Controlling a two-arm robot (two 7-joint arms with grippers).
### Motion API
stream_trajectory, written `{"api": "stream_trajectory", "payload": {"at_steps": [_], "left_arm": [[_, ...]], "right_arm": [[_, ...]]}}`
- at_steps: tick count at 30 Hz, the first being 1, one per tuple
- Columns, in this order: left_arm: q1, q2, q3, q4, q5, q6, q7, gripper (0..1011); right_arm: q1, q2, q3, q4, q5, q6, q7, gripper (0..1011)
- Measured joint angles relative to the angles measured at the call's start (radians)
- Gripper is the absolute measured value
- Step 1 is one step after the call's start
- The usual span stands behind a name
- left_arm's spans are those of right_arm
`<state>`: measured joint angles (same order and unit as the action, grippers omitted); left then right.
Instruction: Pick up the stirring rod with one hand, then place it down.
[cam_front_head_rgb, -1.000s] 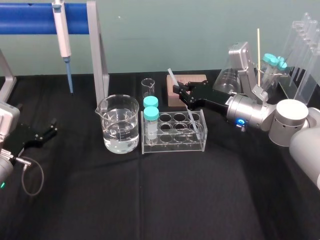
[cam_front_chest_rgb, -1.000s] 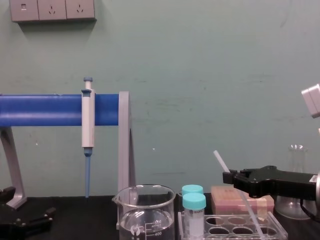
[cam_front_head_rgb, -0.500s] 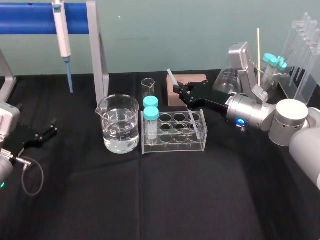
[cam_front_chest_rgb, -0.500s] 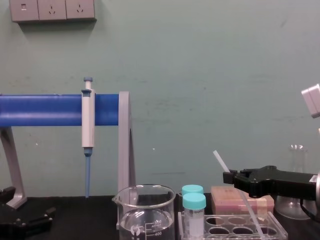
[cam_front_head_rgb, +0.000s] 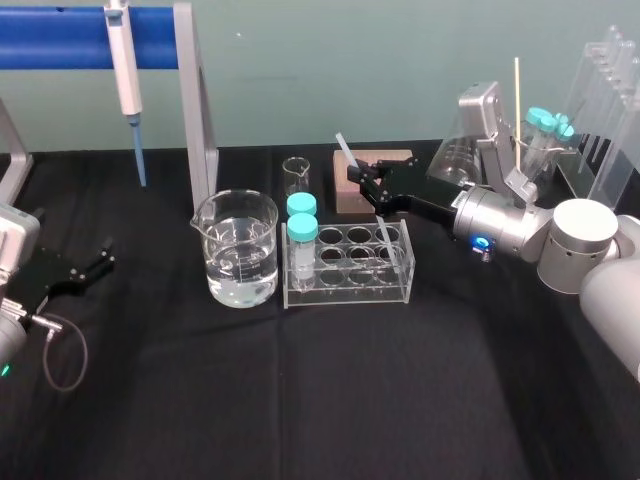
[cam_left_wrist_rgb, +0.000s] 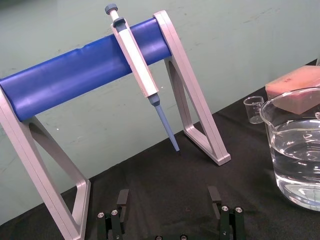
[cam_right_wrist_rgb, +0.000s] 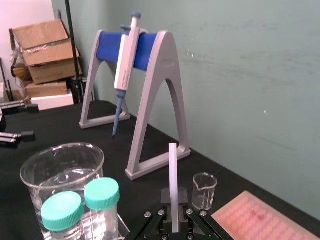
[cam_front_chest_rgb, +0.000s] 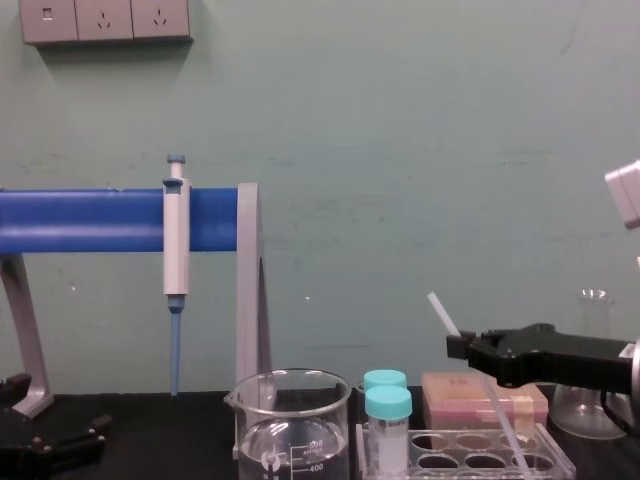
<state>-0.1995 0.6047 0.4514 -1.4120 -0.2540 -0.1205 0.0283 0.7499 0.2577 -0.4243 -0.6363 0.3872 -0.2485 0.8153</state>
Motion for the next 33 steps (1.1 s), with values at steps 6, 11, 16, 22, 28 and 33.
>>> {"api": "stream_trajectory", "payload": {"at_steps": [6,11,16,22,28,33], "left_arm": [[0.000,0.000,0.000,0.000,0.000,0.000,0.000,1000],[0.000,0.000,0.000,0.000,0.000,0.000,0.000,1000],[0.000,0.000,0.000,0.000,0.000,0.000,0.000,1000],[0.000,0.000,0.000,0.000,0.000,0.000,0.000,1000],[0.000,0.000,0.000,0.000,0.000,0.000,0.000,1000],[0.000,0.000,0.000,0.000,0.000,0.000,0.000,1000]], "right_arm": [[-0.041,0.017,0.020,-0.101,0.006,0.003,-0.037,71],[-0.087,0.032,0.042,-0.214,0.021,-0.010,-0.077,70],[-0.127,0.045,0.061,-0.313,0.034,-0.026,-0.110,71],[-0.174,0.060,0.080,-0.411,0.043,-0.058,-0.148,71],[-0.215,0.063,0.099,-0.453,0.025,-0.139,-0.185,71],[-0.249,0.051,0.120,-0.452,0.001,-0.213,-0.221,71]]}}
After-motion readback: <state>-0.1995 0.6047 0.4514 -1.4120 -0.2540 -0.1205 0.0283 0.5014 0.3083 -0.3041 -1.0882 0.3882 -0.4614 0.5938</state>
